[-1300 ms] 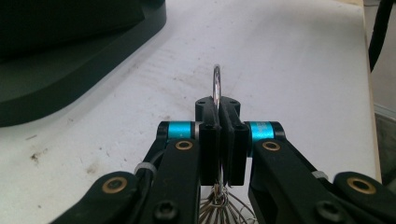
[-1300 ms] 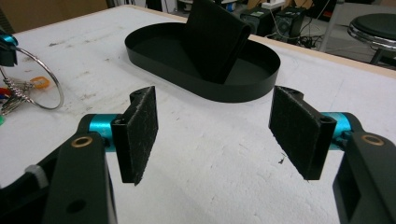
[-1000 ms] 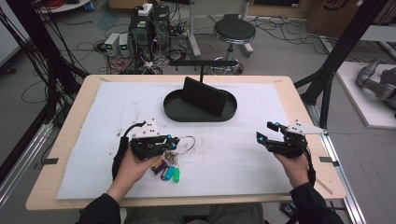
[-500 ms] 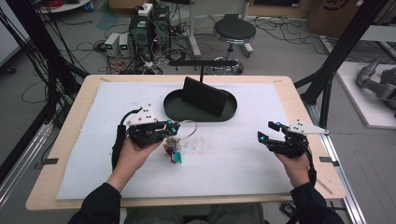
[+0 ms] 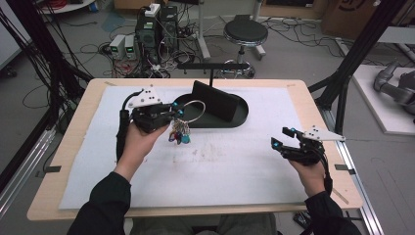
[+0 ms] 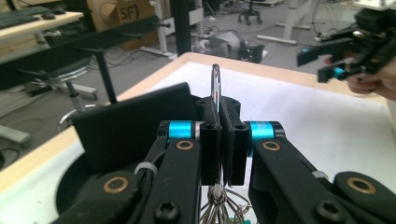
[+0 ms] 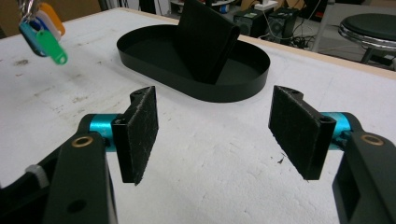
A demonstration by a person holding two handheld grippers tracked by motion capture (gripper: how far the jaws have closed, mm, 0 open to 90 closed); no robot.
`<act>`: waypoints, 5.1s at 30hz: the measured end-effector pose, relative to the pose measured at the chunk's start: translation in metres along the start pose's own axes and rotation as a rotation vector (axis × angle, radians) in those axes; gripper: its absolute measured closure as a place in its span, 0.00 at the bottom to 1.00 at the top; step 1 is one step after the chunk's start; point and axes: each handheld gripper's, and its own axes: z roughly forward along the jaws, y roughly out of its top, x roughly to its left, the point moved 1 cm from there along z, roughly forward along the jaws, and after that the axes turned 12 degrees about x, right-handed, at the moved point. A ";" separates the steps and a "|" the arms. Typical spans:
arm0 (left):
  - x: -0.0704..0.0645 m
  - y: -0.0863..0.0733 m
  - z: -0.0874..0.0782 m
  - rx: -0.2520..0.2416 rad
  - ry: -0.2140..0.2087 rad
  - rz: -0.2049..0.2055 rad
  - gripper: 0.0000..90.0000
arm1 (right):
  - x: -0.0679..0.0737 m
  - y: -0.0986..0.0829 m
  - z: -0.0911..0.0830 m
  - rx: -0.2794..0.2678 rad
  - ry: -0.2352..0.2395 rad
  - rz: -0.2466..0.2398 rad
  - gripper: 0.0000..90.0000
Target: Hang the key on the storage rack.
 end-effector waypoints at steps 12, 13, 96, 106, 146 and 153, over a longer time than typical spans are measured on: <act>0.031 0.016 0.011 -0.023 0.084 -0.018 0.96 | -0.002 0.000 0.001 0.004 -0.008 0.004 0.38; 0.034 0.017 0.013 -0.019 0.089 -0.027 0.96 | -0.001 0.000 0.001 0.004 -0.009 0.005 0.38; 0.036 -0.007 0.009 0.002 0.304 -0.129 0.35 | -0.004 0.002 0.001 -0.010 -0.008 0.015 0.38; -0.010 -0.049 -0.018 0.003 0.246 -0.128 0.32 | 0.003 0.006 0.005 -0.010 -0.011 0.006 0.38; -0.030 -0.123 -0.046 0.007 0.300 -0.204 0.27 | 0.003 0.000 -0.004 -0.021 -0.032 0.000 0.37; -0.028 -0.123 -0.048 0.004 0.300 -0.203 0.27 | 0.006 0.000 -0.004 -0.015 -0.031 -0.011 0.37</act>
